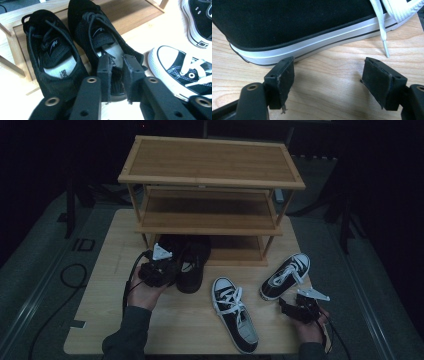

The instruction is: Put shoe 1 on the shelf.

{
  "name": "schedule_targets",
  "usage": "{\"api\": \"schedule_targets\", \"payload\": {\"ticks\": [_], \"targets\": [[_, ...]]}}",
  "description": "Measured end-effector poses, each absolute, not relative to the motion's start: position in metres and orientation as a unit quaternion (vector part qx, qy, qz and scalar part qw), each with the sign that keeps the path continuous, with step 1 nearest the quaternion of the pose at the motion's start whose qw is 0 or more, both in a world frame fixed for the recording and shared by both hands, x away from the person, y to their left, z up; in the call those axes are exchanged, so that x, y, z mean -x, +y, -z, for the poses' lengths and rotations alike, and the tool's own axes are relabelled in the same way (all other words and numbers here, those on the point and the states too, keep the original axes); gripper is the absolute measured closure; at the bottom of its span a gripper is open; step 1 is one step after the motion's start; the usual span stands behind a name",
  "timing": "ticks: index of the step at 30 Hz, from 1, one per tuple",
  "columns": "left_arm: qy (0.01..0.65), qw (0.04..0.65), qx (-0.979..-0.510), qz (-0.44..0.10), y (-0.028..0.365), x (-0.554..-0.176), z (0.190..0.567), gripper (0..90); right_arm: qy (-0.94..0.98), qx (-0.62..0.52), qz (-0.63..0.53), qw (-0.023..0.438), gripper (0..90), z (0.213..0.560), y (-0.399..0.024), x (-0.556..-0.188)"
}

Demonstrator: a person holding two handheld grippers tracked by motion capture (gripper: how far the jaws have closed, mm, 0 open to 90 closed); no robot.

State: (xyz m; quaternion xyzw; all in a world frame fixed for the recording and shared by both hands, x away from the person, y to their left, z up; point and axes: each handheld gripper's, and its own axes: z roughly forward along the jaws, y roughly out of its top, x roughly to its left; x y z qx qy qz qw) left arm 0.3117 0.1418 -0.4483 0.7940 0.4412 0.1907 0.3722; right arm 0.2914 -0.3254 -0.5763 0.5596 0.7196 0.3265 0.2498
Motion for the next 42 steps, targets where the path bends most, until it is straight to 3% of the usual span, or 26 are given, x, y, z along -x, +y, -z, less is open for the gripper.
{"api": "schedule_targets", "payload": {"ticks": [6, 21, 42], "targets": [[0.440, 0.365, -0.800, -0.182, 0.143, -0.309, 0.457, 89.6, 0.719, -0.560, -0.326, 0.250, 25.5, 0.576, -0.325, -0.291], [0.415, 0.350, -0.825, -0.159, 0.139, -0.307, 0.491, 89.8, 0.719, -0.560, -0.326, 0.250, 25.5, 0.576, -0.325, -0.291], [0.430, 0.310, -0.838, -0.126, 0.142, -0.310, 0.540, 90.0, 0.719, -0.561, -0.326, 0.249, 25.5, 0.576, -0.325, -0.291]]}}
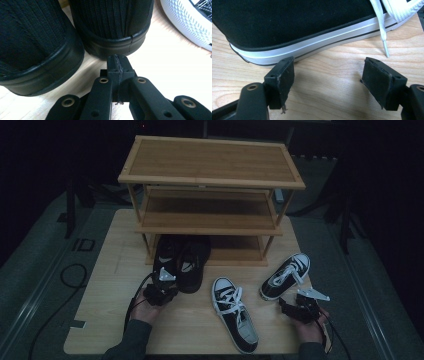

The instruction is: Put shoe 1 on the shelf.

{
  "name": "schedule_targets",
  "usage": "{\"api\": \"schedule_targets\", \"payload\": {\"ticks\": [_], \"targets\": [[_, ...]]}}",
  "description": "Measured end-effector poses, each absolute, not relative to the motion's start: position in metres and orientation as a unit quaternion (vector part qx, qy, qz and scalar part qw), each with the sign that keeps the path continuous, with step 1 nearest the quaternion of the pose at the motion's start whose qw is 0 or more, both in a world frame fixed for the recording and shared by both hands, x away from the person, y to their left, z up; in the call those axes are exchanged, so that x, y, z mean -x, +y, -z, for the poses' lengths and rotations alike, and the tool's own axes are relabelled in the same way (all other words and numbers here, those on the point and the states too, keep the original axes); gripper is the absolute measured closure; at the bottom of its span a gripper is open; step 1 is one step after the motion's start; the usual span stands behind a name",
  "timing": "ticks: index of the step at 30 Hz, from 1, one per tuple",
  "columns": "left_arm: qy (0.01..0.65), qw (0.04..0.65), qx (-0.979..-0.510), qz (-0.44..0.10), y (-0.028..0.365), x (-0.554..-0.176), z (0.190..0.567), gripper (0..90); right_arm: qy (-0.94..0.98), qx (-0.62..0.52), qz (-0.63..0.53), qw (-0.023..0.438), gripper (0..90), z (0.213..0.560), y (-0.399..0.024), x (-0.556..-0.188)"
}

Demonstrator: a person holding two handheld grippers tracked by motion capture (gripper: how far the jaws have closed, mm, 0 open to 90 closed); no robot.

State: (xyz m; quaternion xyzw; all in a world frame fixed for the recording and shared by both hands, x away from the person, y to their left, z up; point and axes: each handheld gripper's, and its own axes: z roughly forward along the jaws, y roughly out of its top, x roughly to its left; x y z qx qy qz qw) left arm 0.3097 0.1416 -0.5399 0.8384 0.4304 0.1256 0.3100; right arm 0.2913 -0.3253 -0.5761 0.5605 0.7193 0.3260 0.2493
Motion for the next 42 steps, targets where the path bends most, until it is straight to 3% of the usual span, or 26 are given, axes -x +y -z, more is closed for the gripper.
{"api": "schedule_targets", "payload": {"ticks": [11, 42], "targets": [[0.418, 0.288, -0.852, -0.128, 0.126, -0.311, 0.554, 90.0, 0.720, -0.560, -0.326, 0.250, 25.5, 0.576, -0.325, -0.291], [0.437, 0.263, -0.846, -0.155, 0.099, -0.326, 0.550, 89.8, 0.719, -0.560, -0.326, 0.250, 25.5, 0.576, -0.325, -0.291]]}}
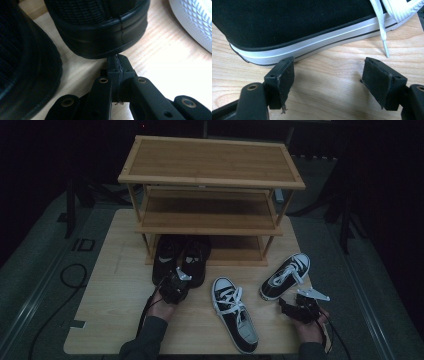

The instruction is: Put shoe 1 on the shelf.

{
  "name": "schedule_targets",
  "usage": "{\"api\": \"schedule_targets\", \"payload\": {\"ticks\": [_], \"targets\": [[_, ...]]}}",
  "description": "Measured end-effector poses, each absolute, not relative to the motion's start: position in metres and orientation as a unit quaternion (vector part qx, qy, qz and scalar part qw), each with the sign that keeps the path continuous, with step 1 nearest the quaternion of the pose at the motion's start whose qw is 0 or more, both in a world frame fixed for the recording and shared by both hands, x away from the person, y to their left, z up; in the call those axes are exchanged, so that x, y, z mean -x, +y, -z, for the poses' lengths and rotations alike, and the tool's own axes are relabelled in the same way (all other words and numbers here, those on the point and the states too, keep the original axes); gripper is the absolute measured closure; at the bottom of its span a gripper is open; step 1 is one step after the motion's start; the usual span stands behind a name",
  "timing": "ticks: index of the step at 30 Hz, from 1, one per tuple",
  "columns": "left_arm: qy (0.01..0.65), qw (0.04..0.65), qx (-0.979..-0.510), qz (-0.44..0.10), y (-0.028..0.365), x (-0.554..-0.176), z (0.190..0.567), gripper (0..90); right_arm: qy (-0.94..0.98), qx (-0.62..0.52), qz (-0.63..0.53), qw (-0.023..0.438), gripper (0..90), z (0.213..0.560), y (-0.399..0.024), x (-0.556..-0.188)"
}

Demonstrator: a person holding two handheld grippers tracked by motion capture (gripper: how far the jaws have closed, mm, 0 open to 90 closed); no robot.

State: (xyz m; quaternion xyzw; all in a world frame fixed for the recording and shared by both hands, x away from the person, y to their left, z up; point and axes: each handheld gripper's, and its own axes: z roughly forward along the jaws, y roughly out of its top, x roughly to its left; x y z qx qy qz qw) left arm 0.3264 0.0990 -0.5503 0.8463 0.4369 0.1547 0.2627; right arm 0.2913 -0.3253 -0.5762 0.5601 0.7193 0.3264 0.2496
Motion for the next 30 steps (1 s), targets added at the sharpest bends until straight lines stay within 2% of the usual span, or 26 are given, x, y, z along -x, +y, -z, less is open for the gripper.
{"api": "schedule_targets", "payload": {"ticks": [19, 30], "targets": [[0.434, 0.219, -0.854, -0.184, 0.070, -0.368, 0.538, 89.8, 0.719, -0.560, -0.327, 0.250, 25.4, 0.576, -0.325, -0.291], [0.457, 0.227, -0.840, -0.185, 0.066, -0.389, 0.532, 89.8, 0.719, -0.560, -0.326, 0.249, 25.4, 0.576, -0.325, -0.291]]}}
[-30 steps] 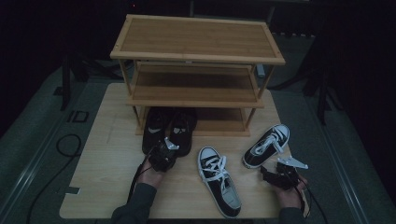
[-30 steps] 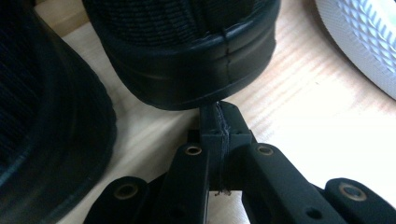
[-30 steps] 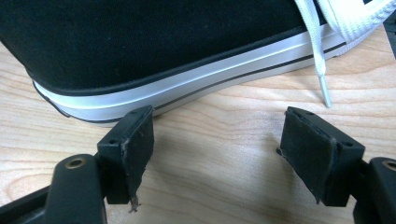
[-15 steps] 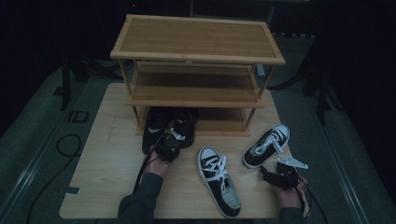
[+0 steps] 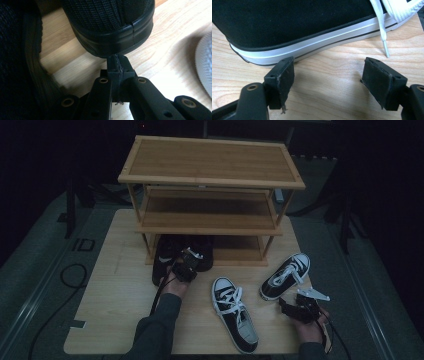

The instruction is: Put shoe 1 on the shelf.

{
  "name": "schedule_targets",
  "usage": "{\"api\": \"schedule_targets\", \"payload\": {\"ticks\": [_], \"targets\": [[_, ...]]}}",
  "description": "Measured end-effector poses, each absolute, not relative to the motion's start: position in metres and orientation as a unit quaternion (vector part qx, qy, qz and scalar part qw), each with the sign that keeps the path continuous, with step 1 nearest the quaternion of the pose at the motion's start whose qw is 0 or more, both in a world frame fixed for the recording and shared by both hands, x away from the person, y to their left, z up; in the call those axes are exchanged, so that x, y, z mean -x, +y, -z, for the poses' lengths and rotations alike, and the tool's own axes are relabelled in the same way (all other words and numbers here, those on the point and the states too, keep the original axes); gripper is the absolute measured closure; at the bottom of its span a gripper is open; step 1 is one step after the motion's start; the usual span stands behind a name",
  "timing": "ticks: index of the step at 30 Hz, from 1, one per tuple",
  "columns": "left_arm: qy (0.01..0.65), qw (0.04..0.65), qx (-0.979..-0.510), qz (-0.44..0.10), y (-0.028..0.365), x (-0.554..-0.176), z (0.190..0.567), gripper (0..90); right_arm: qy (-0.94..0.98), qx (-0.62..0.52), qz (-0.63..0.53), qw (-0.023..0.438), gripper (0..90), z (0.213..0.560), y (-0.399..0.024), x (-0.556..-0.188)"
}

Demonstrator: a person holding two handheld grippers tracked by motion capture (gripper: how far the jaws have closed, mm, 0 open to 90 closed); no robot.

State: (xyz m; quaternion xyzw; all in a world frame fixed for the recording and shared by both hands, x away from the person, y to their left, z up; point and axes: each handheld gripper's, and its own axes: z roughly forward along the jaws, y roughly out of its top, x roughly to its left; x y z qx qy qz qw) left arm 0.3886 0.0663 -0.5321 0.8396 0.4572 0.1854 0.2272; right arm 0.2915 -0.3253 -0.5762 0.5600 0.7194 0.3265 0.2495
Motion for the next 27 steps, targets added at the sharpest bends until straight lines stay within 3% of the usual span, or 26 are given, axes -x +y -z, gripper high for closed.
{"api": "schedule_targets", "payload": {"ticks": [18, 27], "targets": [[0.454, 0.235, -0.841, -0.178, 0.057, -0.394, 0.537, 89.5, 0.720, -0.560, -0.327, 0.249, 25.4, 0.576, -0.325, -0.292], [0.446, 0.237, -0.848, -0.161, 0.062, -0.386, 0.543, 85.2, 0.720, -0.559, -0.327, 0.249, 25.4, 0.576, -0.325, -0.292]]}}
